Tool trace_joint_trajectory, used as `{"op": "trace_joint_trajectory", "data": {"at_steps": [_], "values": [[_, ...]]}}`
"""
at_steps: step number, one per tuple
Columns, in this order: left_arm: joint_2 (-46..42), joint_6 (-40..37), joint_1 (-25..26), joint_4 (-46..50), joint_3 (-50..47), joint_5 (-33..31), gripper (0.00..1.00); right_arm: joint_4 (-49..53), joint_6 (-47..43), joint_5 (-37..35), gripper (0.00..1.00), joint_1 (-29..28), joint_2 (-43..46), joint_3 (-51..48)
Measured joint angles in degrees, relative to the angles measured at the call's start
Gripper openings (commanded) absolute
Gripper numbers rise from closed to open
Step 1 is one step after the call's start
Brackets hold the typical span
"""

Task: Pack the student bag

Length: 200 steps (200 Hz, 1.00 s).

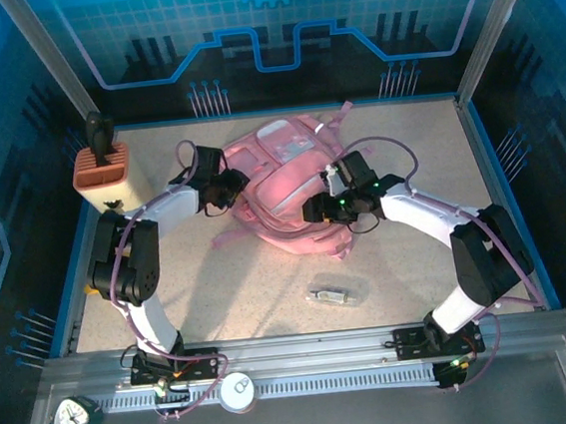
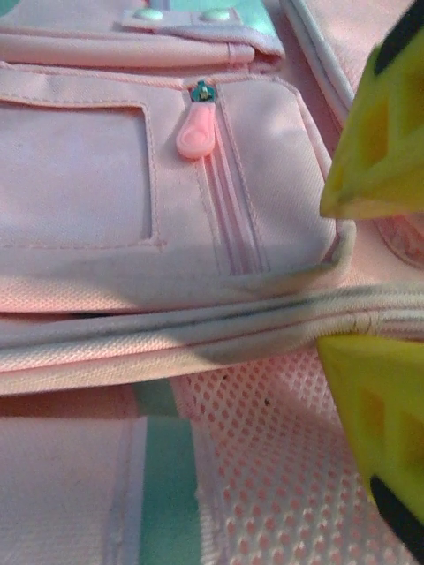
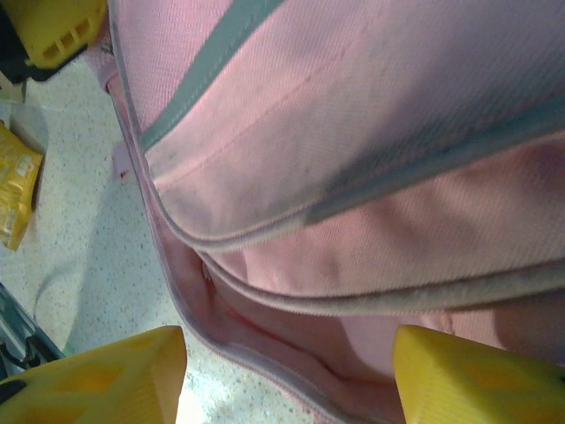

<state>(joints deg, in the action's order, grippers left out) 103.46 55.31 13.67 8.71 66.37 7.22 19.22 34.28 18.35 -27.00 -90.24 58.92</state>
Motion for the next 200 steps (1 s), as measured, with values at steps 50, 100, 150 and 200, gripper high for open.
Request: {"op": "trace_joint_trajectory", "data": {"at_steps": [50,100,150,200], "values": [[1.1,3.3,0.4,0.9,-0.5,-1.8,0.50,-1.9,1.3,0.0,0.64,0.2,-1.3,0.0],[4.3,6.6,1.2,-0.7,1.7,-1.7,0.14,-2.4,1.5,-0.6,0.65,0.1,-2.8,0.0],[4.5,7.4,2.0,-1.2,2.6,-2.1,0.00,-1.8,1.1,-1.5,0.67,2.0,-5.0,2.3],[0.7,9.0,5.0,-1.8,0.0,-3.1,0.00,-1.6,1.0,-2.8,0.70,6.8,-9.6,7.1]]}}
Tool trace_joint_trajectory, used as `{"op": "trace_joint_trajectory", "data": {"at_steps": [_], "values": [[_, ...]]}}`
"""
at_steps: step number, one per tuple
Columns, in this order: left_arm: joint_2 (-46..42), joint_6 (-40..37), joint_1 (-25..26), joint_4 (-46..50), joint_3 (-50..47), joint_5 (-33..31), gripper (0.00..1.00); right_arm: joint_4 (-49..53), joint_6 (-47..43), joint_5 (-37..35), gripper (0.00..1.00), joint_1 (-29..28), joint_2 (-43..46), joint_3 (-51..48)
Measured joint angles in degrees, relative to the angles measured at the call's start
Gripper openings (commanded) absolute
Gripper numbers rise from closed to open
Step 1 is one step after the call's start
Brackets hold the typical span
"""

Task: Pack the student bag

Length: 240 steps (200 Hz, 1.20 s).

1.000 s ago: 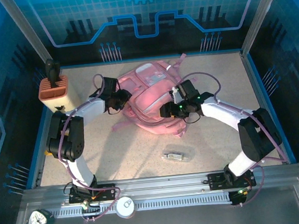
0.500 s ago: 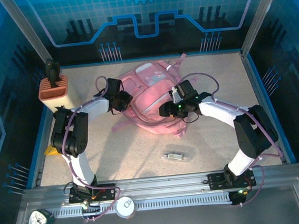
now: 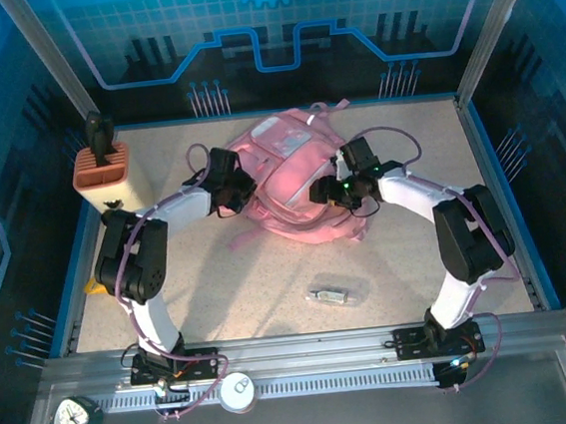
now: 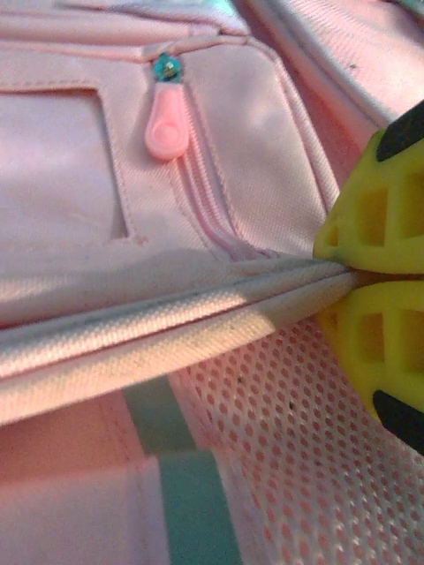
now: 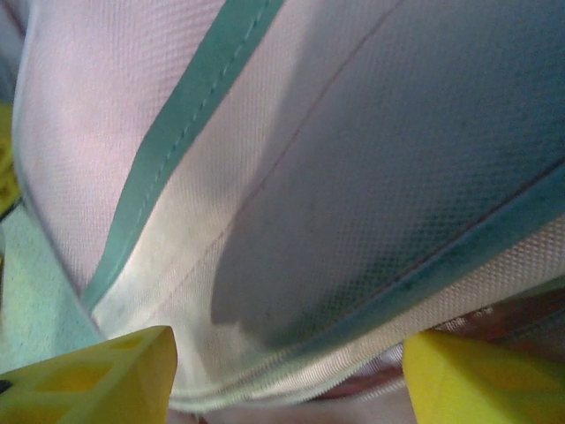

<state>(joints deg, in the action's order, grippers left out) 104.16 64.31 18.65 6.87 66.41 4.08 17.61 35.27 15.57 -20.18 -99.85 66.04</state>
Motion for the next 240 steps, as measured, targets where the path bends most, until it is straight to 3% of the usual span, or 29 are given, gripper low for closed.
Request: {"op": "trace_joint_trajectory", "data": {"at_steps": [41,67,118,173,204,240], "values": [[-4.2,3.5,3.1,0.1,-1.7,-1.9,0.00,3.2,-1.8,-2.5,0.74,2.9,-1.5,7.0],[-5.6,6.6,4.5,0.0,-3.2,-2.8,0.00,6.8,-4.7,-7.0,0.75,1.8,1.2,7.6],[-7.6,11.5,6.8,-0.4,-5.2,-3.3,0.00,12.1,-8.1,-15.1,0.67,-10.0,11.6,4.0],[-9.3,15.0,8.2,-2.3,-7.4,-3.1,0.00,6.1,-4.4,-18.0,0.51,-23.4,7.1,2.5],[-10.1,15.8,8.4,-3.2,-8.1,-3.1,0.00,0.9,-1.6,-20.9,0.43,-27.1,3.3,2.4],[-10.3,16.9,8.5,-4.3,-8.8,-2.1,0.00,-5.6,0.8,-25.1,0.35,-27.4,1.6,1.4]]}}
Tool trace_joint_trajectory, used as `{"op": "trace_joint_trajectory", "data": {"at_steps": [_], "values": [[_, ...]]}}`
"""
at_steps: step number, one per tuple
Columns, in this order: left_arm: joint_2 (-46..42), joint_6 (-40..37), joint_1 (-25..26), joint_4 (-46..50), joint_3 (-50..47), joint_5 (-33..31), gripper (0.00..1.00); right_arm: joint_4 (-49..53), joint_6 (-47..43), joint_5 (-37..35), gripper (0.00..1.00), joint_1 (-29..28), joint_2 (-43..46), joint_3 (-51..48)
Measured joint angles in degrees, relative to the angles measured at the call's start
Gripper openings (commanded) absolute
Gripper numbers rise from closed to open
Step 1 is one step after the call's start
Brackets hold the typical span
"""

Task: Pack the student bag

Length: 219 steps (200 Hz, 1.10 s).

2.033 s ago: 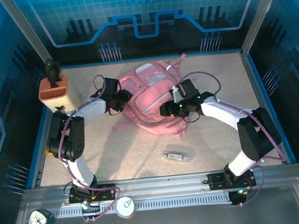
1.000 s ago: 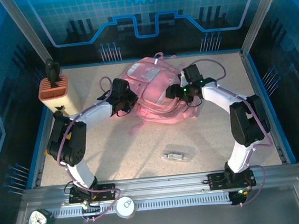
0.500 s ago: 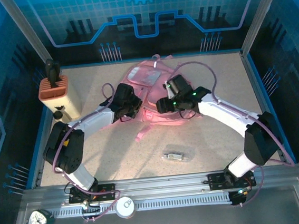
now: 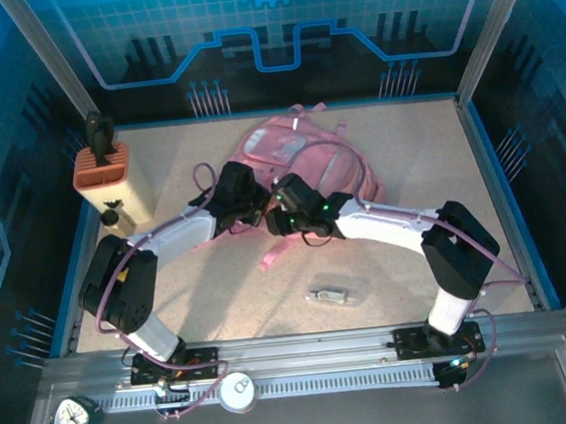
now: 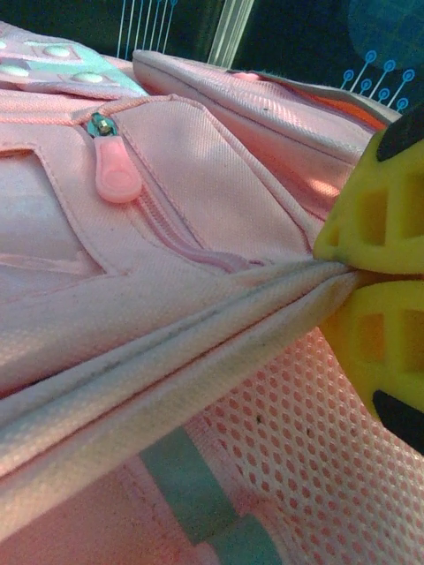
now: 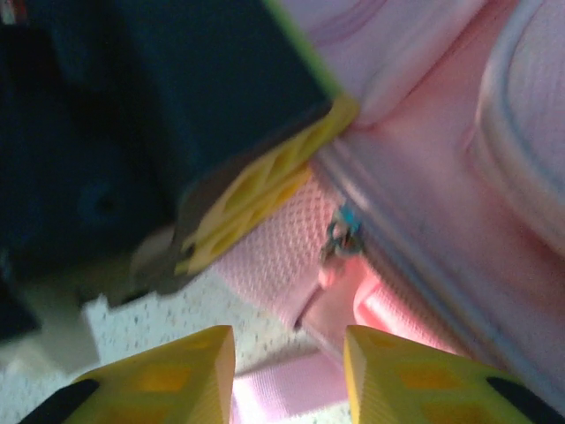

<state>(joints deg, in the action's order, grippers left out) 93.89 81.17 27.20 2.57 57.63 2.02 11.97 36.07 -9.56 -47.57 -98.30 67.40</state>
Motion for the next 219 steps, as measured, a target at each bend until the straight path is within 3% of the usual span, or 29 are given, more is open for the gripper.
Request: {"op": "trace_joint_trajectory", "data": {"at_steps": [85,110,162,219], "values": [[-0.3,1.4,0.1,-3.1,-1.6,0.4,0.00,-4.3,1.0,-9.5,0.32,-1.2,-2.3,-0.7],[-0.3,1.5,0.0,-4.7,-2.7,0.3,0.00,-4.4,0.9,-11.1,0.27,-1.7,-3.1,-0.3],[-0.4,1.5,-0.2,-8.4,-4.4,1.7,0.00,-3.0,0.2,-17.0,0.00,-2.8,-5.1,0.8],[-0.4,1.2,-3.5,-12.2,-6.4,9.4,0.00,2.0,0.5,-18.6,0.00,-3.5,-3.9,1.9]]}}
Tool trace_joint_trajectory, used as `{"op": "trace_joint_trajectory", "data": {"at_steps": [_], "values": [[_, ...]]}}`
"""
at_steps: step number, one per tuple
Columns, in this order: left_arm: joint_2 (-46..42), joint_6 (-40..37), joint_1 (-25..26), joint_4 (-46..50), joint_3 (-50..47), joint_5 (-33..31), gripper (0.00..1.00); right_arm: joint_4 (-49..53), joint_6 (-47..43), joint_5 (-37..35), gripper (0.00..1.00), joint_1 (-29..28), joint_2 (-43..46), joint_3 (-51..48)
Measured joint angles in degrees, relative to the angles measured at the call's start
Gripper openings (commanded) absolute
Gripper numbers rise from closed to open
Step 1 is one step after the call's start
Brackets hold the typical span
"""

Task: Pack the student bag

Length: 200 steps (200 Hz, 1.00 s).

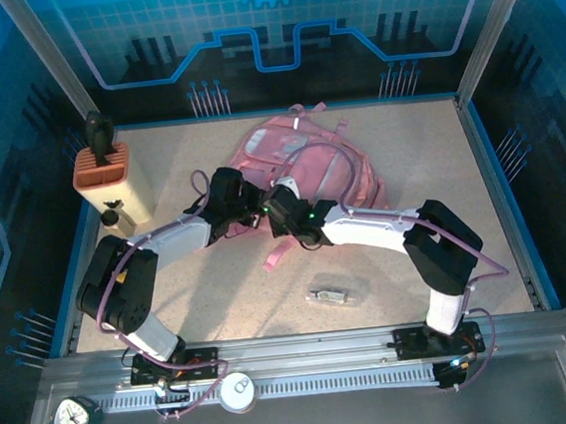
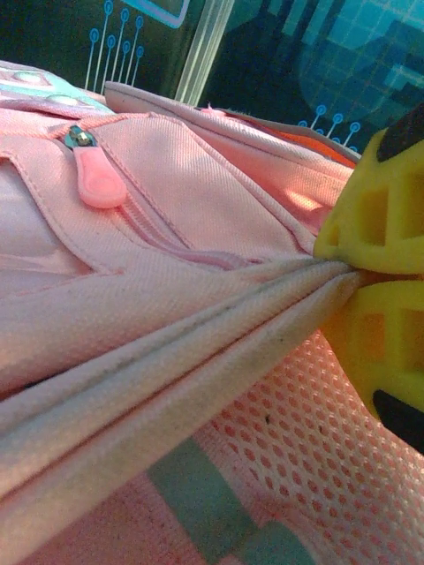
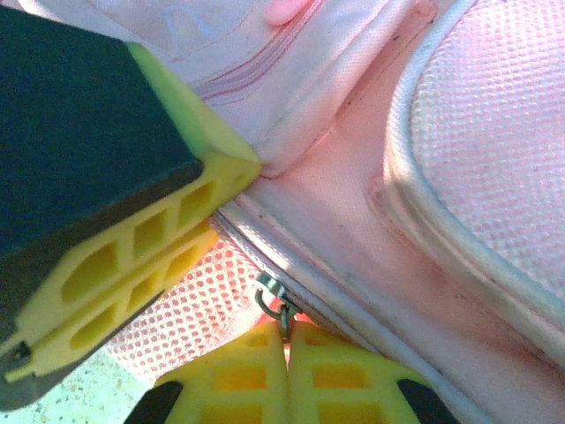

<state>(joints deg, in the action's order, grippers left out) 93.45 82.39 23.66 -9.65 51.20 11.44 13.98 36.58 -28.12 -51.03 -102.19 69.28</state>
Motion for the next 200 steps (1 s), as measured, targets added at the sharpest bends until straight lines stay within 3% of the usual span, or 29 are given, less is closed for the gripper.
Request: {"op": "trace_joint_trajectory", "data": {"at_steps": [30,101,110,130,164,200], "values": [[0.3,-0.2,-1.9,-1.1,0.0,3.8,0.00,2.7,0.8,3.3,0.00,0.4,2.7,0.0],[1.4,-3.0,-5.2,-2.6,0.0,5.0,0.00,14.3,1.0,11.1,0.00,0.8,4.5,1.8],[1.4,-2.9,-5.2,-2.8,0.0,5.1,0.00,15.1,1.0,11.7,0.10,0.8,4.4,2.7],[1.4,-2.3,-5.2,-3.9,-0.4,5.6,0.00,14.5,2.0,12.9,0.21,0.8,3.8,5.5],[1.0,-1.3,-5.2,-5.2,-1.6,5.8,0.00,8.8,4.4,14.9,0.30,0.9,2.0,6.9],[-1.4,-1.3,-3.9,-4.1,-1.9,4.7,0.00,2.8,6.1,14.4,0.34,1.0,1.4,4.4]]}}
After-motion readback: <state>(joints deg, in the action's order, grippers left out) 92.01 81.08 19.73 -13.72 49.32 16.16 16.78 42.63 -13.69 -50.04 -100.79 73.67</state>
